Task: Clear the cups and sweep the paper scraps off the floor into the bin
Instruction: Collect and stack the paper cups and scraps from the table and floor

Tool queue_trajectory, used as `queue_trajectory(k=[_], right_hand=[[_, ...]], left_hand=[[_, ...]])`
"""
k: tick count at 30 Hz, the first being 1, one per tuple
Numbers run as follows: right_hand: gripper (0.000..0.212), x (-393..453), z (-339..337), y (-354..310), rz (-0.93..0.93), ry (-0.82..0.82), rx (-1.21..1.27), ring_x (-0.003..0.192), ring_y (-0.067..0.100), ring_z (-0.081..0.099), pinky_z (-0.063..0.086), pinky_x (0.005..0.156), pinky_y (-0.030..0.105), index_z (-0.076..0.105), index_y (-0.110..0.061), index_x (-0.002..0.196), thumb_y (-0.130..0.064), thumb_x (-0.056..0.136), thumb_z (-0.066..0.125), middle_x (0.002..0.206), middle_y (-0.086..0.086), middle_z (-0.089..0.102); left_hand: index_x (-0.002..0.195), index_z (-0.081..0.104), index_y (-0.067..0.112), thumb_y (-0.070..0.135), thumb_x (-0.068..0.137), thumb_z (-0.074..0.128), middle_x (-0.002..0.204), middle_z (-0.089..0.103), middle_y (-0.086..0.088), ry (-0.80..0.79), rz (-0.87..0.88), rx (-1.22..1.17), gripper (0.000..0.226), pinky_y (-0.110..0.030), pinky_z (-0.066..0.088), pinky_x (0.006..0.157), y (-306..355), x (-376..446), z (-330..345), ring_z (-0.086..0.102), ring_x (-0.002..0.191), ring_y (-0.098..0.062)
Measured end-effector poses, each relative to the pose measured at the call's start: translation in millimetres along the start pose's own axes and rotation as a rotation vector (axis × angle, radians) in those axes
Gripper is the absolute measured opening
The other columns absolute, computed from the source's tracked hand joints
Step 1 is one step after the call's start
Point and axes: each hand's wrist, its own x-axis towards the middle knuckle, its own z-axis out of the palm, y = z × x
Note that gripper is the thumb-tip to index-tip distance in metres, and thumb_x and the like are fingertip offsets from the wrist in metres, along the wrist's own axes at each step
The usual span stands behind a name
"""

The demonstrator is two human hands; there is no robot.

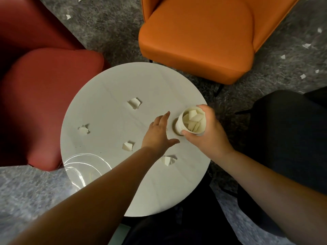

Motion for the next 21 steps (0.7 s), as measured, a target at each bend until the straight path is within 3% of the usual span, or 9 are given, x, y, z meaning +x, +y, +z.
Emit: queue_trajectory(k=[2,5,8,11,14,17,21], right_hand=[[0.08,6,12,7,0.019,-0.028,-0.053,0.106,0.003,0.046,0.037,0.077,0.005,0.038,-0.025,0.135,-0.029,0.068,0.083,0.122,-0.013,0.047],[0.082,13,28,19,0.038,-0.062,-0.13,0.111,0.013,0.05,0.042,0.083,0.021,0.037,-0.026,0.137,-0.032,0.068,0.082,0.129,-0.004,0.048],[0.082,17,40,23,0.05,-0.056,-0.136,0.109,0.008,0.047,0.04,0.084,0.021,0.036,-0.026,0.137,-0.029,0.069,0.082,0.133,-0.003,0.045],[0.082,19,46,22,0.024,-0.056,-0.121,0.106,0.004,0.043,0.039,0.084,0.019,0.037,-0.025,0.136,-0.026,0.068,0.084,0.132,-0.002,0.046],[0.082,20,49,22,0.009,-0.056,-0.102,0.11,0.01,0.049,0.042,0.086,0.022,0.038,-0.025,0.134,-0.025,0.067,0.085,0.13,-0.001,0.048],[0.083,21,50,21,0.009,-0.057,-0.102,0.113,0.013,0.05,0.046,0.09,0.026,0.038,-0.026,0.134,-0.026,0.066,0.086,0.131,-0.002,0.048],[0.084,20,51,19,-0.002,-0.074,-0.1,0.113,0.01,0.049,0.043,0.089,0.023,0.039,-0.028,0.134,-0.025,0.065,0.086,0.132,-0.005,0.048]], left_hand=[[0.154,0.022,0.024,0.04,0.081,0.077,0.153,0.033,-0.001,0.072,-0.031,0.001,0.093,-0.036,0.036,0.111,-17,-12,-9,0.035,0.137,-0.021],[0.147,0.039,0.018,0.028,0.086,0.074,0.143,0.042,-0.007,0.243,-0.096,0.005,0.072,-0.034,0.038,0.108,-56,-33,-20,0.042,0.129,-0.024],[0.139,0.05,0.015,0.02,0.086,0.074,0.136,0.047,-0.01,0.333,-0.279,-0.041,0.059,-0.033,0.037,0.107,-95,-50,-28,0.045,0.124,-0.028],[0.133,0.056,0.014,0.022,0.082,0.078,0.132,0.049,-0.011,0.279,-0.375,-0.071,0.056,-0.037,0.042,0.106,-123,-56,-28,0.051,0.119,-0.029],[0.127,0.06,0.014,0.019,0.08,0.079,0.126,0.05,-0.008,0.211,-0.42,-0.155,0.051,-0.031,0.045,0.097,-131,-55,-22,0.056,0.11,-0.027],[0.123,0.062,0.013,0.018,0.08,0.077,0.121,0.049,-0.005,0.179,-0.471,-0.182,0.046,-0.026,0.044,0.089,-131,-49,-16,0.056,0.106,-0.023],[0.111,0.063,0.01,0.017,0.086,0.068,0.106,0.046,-0.001,0.163,-0.482,-0.151,0.026,-0.026,0.038,0.076,-131,-43,-13,0.052,0.086,-0.021]])
